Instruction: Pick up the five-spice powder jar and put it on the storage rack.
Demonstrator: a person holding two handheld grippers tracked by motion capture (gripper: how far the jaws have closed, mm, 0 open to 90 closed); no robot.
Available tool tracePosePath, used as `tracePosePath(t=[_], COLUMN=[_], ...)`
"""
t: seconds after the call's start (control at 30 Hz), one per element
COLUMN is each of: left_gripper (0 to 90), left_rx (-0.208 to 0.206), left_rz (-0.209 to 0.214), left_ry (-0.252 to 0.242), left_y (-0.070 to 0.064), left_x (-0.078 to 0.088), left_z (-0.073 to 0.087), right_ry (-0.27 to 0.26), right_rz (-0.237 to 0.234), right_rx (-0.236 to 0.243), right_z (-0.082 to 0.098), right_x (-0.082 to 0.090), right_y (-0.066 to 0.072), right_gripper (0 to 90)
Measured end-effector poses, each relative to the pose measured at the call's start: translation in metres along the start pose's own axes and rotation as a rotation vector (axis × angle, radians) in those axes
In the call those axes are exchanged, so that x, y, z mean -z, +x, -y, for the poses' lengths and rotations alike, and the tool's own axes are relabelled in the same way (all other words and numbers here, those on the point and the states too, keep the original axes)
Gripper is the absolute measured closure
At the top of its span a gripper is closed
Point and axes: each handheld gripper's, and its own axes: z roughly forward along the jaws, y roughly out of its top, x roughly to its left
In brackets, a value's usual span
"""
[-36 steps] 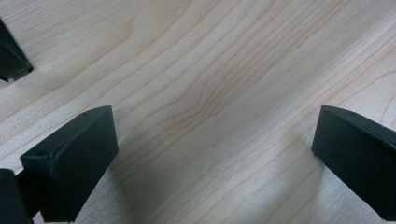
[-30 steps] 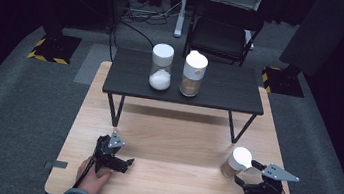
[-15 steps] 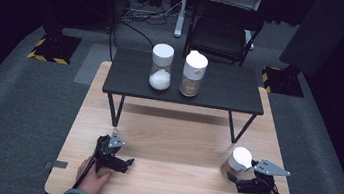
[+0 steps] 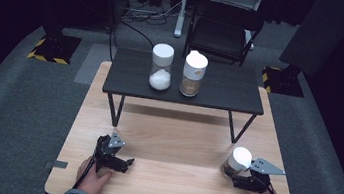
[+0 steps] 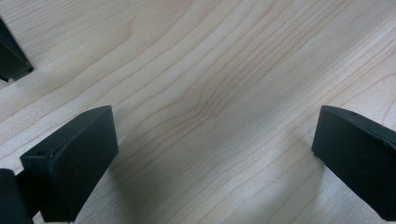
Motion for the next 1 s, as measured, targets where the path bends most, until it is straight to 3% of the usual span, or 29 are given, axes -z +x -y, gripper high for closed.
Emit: tracePosePath(t=[0.4,0.57,1.0], left_gripper=[0.2,0.2,0.2], left_rx=[0.004,0.006,0.019], left_rz=[-0.003,-0.005,-0.020], left_ry=[-0.003,-0.003,-0.003], left_y=[-0.001,-0.002,-0.005], left_x=[-0.001,-0.001,-0.004], left_z=[0.000,-0.001,-0.004], right_ry=[0.007,0.025,0.010], right_rz=[0.012,0.014,0.004], right_rx=[-0.004,-0.005,-0.022], right_z=[-0.002,-0.008,-0.030], right_x=[-0.002,-0.003,0.003], right_y=[0.003,0.001,-0.006], right_gripper=[30.2,30.3,30.4])
